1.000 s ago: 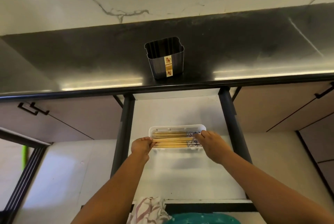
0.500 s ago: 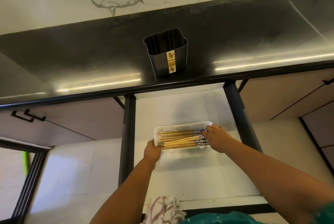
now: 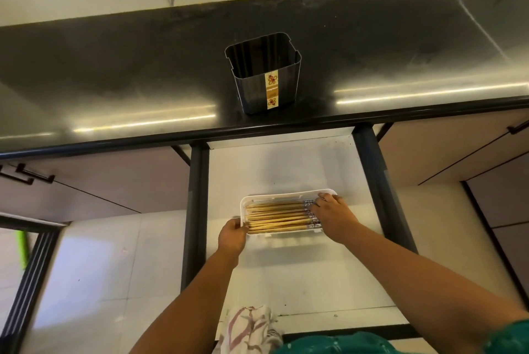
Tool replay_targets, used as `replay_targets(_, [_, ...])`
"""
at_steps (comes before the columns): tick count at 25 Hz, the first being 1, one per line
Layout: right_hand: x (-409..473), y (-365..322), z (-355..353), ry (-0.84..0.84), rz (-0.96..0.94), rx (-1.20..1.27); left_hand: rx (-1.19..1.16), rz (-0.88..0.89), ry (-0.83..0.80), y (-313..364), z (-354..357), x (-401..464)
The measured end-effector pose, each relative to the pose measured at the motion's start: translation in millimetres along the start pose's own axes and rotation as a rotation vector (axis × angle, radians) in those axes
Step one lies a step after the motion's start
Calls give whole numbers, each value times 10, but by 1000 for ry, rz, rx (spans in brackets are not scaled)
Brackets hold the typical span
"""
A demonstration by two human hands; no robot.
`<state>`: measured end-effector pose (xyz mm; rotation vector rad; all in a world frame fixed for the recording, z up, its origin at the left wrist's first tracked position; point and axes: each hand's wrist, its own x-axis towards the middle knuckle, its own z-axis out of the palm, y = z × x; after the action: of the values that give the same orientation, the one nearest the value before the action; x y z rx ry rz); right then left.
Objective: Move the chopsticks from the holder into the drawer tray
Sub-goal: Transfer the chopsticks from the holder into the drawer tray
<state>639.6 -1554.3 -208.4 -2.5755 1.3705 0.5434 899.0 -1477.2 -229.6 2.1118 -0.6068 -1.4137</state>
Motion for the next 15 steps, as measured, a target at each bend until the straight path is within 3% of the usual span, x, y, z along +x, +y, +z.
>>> replay_targets(3, [17,-136,67,5,-37,129,3,9,10,8,11,-7])
replay_targets(7, [-69,-406,141,-166,-8,368,29,1,29,23,19,-11])
replay_targets(9, [-134,-411,133,-33,6,390,39,6,20,28,20,-12])
replay_targets(10, [-155,-376,116,114,30,406,45,13,17,30,12,-19])
replay_targets(12, [-178,-230,101,446,195,484,84,31,19,39,-10,-35])
replay_targets(13, [-182,-132,91,547,367,583,112,38,25,49,-27,-35])
replay_targets(15, [-156,92,43,461,766,989,139,61,13,83,-50,-17])
